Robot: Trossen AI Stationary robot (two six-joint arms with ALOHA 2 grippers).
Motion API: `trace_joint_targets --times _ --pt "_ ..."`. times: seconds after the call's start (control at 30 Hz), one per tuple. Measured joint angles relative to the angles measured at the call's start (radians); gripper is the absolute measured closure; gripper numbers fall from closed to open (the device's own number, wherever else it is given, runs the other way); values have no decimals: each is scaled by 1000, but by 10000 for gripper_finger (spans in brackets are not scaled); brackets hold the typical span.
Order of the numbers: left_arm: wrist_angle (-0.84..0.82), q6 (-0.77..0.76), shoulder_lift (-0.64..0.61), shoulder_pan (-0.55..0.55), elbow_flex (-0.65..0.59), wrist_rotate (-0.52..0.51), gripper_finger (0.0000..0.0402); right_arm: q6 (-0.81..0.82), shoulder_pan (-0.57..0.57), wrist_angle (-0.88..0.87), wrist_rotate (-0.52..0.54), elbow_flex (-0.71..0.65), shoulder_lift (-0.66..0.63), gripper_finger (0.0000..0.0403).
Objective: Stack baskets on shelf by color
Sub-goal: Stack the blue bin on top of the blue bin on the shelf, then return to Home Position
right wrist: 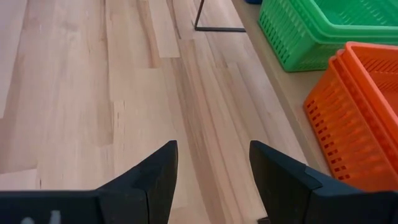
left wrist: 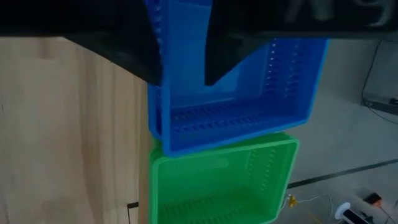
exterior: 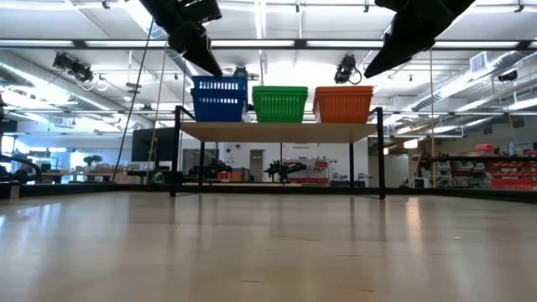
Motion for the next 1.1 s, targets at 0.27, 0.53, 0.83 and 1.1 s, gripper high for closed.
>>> trace_joint_targets --times 0.27,0.53,0.83,1.1 --pt "22 -21 -26 -26 0 -4 236 0 0 0 0 0 0 197" --pt "56 -129 -46 -83 1 18 245 0 0 5 0 0 0 197" --pt "166 -362 -56 -211 -95 71 288 28 0 66 0 -1 0 200" --pt "401 -457 -220 -354 -353 -55 338 52 1 159 -44 -96 -87 227"
